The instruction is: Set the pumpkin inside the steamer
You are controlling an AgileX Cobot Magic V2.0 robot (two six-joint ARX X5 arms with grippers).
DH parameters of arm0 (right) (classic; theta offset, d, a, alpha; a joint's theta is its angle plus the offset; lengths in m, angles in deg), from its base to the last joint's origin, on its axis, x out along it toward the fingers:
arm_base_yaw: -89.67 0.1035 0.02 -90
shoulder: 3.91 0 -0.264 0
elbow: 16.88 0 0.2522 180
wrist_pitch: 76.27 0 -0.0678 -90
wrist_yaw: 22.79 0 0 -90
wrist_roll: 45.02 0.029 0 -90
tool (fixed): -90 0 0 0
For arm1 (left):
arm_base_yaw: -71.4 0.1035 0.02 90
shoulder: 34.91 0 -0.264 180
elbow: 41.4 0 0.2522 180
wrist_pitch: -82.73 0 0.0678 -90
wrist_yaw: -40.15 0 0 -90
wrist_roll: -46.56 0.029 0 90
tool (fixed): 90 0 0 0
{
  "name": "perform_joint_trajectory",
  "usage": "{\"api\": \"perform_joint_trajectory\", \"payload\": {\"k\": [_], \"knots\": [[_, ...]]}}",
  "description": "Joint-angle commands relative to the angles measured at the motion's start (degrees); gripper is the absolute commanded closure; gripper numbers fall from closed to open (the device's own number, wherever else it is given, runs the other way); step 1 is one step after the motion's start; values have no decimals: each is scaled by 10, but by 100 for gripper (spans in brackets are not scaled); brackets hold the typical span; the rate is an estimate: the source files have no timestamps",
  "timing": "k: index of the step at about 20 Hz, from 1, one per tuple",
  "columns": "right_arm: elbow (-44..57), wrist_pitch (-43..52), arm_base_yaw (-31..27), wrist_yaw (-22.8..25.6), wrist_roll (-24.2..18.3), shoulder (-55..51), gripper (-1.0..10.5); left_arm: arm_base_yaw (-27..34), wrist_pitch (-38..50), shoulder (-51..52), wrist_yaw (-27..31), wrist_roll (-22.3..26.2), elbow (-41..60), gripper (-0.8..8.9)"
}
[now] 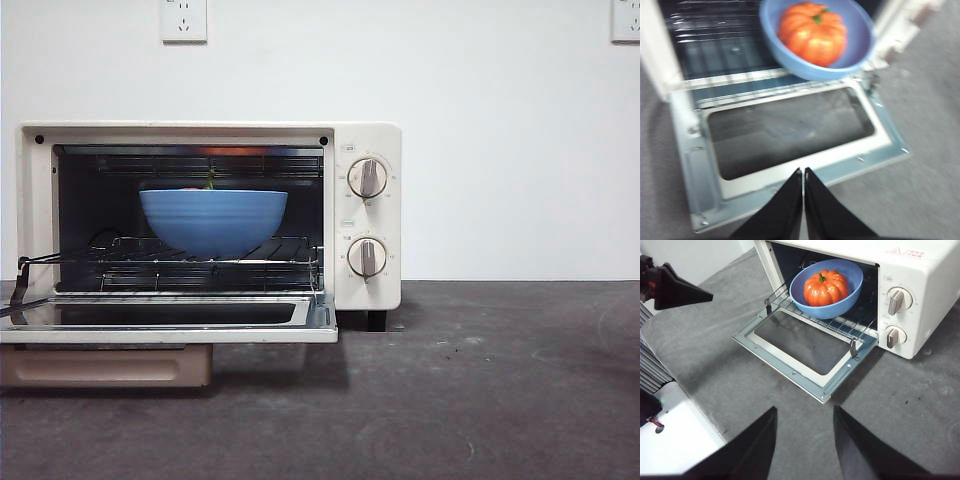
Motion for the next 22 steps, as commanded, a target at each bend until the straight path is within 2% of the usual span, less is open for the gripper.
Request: {"api": "perform_joint_trajectory", "payload": {"k": [1, 9, 13, 22], "knots": [[-4, 1, 6, -2, -6, 2, 765, 24, 11, -2, 2, -1, 5, 799], [-4, -7, 6, -6, -7, 2, 765, 117, 65, -8, -46, 0, 54, 800], [-4, -12, 6, -17, -9, 2, 765, 151, 106, -38, -50, -3, 89, 800], [-4, -24, 6, -34, -9, 2, 765, 235, 261, -211, -61, 3, 102, 800]]}}
